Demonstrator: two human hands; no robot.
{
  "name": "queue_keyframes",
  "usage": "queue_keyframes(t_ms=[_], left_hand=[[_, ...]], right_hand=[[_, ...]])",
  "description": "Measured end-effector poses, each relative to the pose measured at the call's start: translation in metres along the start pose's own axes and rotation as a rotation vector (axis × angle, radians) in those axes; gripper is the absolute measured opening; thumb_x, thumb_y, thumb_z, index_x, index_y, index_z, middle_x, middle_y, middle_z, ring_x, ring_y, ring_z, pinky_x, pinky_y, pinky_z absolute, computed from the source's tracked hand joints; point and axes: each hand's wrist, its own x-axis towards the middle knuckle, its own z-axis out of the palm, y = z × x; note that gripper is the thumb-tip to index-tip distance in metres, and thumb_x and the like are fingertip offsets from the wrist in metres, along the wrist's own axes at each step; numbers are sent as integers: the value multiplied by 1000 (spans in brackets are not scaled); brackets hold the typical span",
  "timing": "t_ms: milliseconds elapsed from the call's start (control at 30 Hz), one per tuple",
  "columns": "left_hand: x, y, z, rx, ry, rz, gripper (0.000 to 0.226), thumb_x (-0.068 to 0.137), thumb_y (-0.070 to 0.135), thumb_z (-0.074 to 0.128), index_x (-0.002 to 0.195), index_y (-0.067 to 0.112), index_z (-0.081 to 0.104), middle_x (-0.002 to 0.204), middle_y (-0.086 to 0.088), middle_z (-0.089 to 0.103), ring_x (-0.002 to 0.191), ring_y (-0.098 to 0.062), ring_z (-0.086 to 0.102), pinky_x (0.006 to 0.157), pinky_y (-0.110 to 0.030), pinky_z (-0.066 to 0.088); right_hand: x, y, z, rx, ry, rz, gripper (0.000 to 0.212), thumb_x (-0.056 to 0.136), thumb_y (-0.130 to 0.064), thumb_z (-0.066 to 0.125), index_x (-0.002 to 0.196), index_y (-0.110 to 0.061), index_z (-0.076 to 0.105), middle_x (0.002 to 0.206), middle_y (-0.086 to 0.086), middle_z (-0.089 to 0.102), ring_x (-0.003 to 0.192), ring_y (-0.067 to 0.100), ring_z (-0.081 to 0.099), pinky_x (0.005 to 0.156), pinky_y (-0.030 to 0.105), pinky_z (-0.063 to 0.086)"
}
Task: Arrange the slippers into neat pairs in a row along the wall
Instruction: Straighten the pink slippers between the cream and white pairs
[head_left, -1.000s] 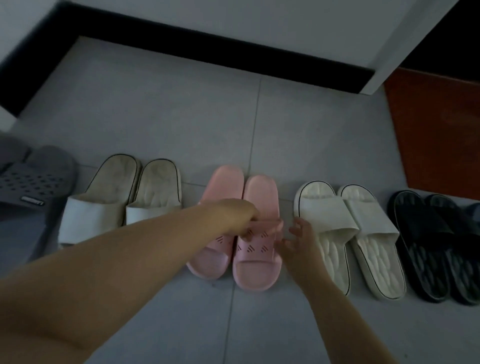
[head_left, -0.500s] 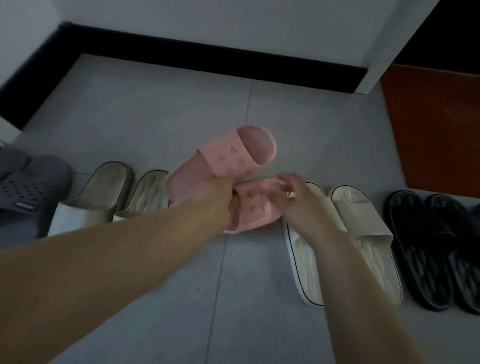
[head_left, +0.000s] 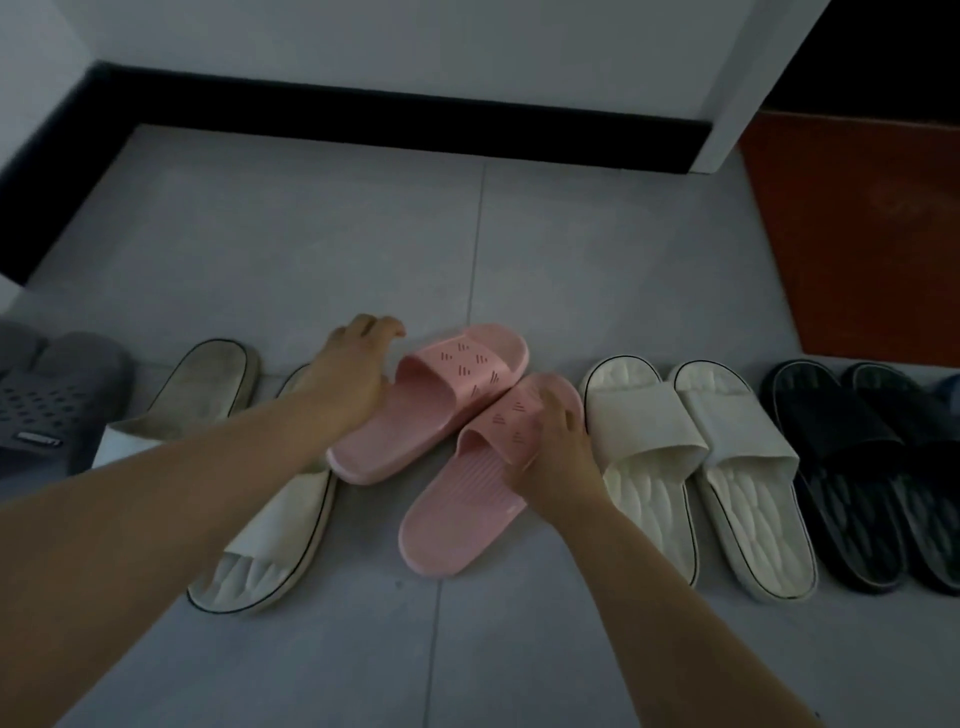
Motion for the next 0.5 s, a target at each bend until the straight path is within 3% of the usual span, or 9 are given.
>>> queue_keyframes(t_ms=[100, 200, 300, 500], left_hand=[[13, 10, 5, 28, -133, 63, 71, 90, 0, 45, 148, 29, 16, 158, -7, 17, 141, -32, 25, 116, -43, 26], [26, 29, 22, 121, -229, 90, 60, 95, 10, 35, 147, 32, 17, 151, -14, 30, 133, -34, 39, 112, -43, 32], [33, 40, 26, 247, -208, 43, 53, 97, 16, 29, 146, 33, 20, 140, -17, 42, 125, -36, 45, 107, -42, 37], [32, 40, 25, 313, -229, 33, 53, 98, 18, 30, 147, 33, 17, 136, -19, 44, 122, -37, 47, 103, -40, 38]], right_hand=[[-6, 4, 0, 6, 36, 3, 91, 70, -4, 64, 144, -20, 15, 149, 8, 22, 135, 29, 30, 105, 35, 34], [-13, 9, 4, -6, 81, 38, 88, 68, -9, 67, 142, -18, 18, 147, 10, 25, 134, 31, 29, 110, 37, 31], [-20, 16, 9, 13, 57, 100, 85, 73, -15, 65, 143, -16, 16, 148, 11, 23, 135, 32, 27, 111, 41, 31], [-24, 25, 0, 240, 29, 118, 99, 72, -25, 72, 148, -22, 9, 148, 4, 28, 133, 24, 36, 106, 41, 39]])
